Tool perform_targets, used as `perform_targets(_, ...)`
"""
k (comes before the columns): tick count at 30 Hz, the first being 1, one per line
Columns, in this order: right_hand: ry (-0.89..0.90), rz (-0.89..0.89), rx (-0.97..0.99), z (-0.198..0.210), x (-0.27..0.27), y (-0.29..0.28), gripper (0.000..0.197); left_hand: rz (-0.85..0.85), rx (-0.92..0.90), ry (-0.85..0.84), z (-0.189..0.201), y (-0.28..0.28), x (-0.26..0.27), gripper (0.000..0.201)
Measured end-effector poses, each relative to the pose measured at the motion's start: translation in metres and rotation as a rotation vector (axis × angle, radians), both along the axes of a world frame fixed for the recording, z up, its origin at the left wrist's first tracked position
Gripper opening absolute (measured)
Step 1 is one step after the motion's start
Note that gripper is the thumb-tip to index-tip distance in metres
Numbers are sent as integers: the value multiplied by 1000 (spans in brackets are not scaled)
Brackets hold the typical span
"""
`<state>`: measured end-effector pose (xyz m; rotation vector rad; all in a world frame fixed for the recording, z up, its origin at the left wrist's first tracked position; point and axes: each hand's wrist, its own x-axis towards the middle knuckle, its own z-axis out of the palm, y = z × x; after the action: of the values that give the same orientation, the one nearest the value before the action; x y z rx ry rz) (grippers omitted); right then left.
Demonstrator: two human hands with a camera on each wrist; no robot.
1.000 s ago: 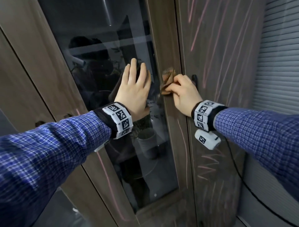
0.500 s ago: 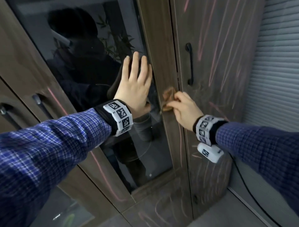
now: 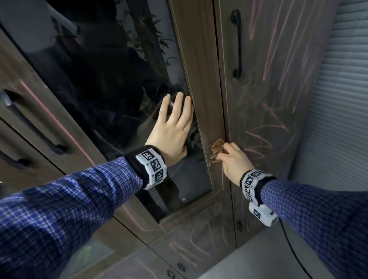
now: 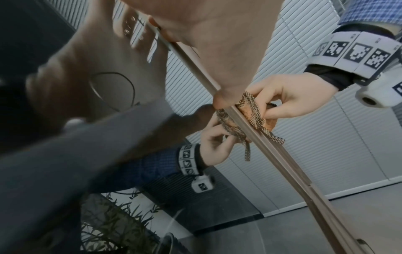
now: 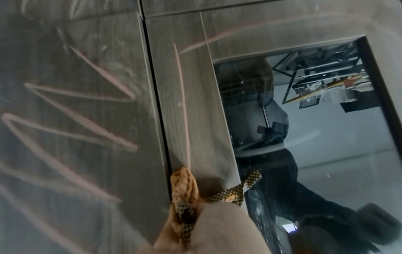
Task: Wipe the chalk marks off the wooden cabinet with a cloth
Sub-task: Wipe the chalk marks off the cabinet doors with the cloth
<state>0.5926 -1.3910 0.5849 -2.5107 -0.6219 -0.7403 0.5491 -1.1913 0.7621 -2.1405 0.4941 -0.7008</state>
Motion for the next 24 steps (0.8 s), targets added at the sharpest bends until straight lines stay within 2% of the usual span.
perform_targets(4, 37, -36, 22, -25, -2, 5, 28, 25, 2, -4, -10, -3, 0, 104)
perform_targets(8, 145, -99, 47, -69, -10, 15, 34, 13, 23, 2, -18, 2, 2, 104)
perform_targets(14, 211, -99, 63, -119, -17, 24, 41, -6, 75, 23, -38, 10, 2, 106)
perform_targets(24, 374, -121, 109, -169, -22, 29, 33, -23, 76, 68, -83, 27, -6, 104)
